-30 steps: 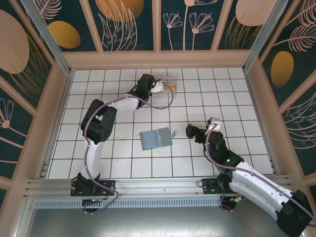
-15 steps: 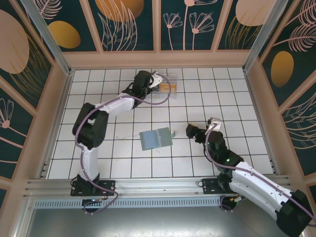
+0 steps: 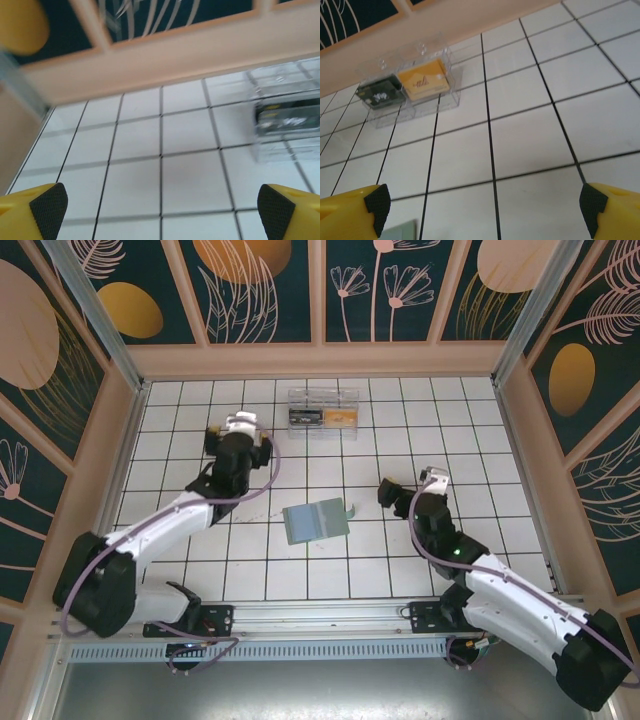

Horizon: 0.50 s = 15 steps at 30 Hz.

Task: Take the credit cards out of the card holder

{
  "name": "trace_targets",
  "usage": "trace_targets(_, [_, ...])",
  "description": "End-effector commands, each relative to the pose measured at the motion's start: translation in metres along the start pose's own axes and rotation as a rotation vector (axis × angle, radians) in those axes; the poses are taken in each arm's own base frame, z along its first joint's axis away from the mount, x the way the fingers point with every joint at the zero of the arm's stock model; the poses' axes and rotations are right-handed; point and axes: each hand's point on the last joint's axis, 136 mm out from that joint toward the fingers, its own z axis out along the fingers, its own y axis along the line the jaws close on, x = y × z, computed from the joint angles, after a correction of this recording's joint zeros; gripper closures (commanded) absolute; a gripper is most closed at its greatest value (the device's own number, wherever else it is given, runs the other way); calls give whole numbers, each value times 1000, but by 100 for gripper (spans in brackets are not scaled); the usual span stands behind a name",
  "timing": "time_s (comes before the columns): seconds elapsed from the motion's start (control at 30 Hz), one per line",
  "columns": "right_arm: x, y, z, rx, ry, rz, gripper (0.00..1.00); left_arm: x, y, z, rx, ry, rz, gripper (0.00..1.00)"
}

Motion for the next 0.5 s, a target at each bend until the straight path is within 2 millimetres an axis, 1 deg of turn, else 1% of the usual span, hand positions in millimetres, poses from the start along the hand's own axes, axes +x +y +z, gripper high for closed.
trace_targets(0.0, [-32, -5, 3, 101, -80, -53, 1, 12, 50, -22, -194, -38, -243, 1])
trace_targets(0.03, [-35, -6, 7, 120, -87, -84, 1, 21, 60, -26, -226, -28, -252, 1])
trace_targets(0.13, [-45, -13, 18, 183, -98, -163, 1, 45, 83, -35, -275, -5, -262, 1])
trace_targets(0.2, [-51, -24, 28, 230, -107, -201, 1, 56, 100, -40, -322, -32, -289, 1])
trace_targets(0.23, [-53, -26, 34, 235, -110, -223, 1, 58, 109, -42, -350, -70, -319, 1])
trace_targets(0.3, [-60, -49, 46, 297, -120, -218, 1, 61, 125, -40, -383, -130, -377, 1])
trace_targets(0.33, [-61, -60, 54, 317, -108, -212, 1, 65, 138, -37, -429, -131, -406, 1])
trace_targets(0.37, [-60, -69, 60, 337, -95, -202, 1, 69, 147, -31, -463, -110, -420, 1])
trace_targets(0.4, [-60, -83, 67, 372, -81, -192, 1, 74, 153, -24, -490, -77, -405, 1])
trace_targets(0.47, [-59, -106, 78, 428, -59, -170, 1, 75, 161, -13, -540, -43, -364, 1])
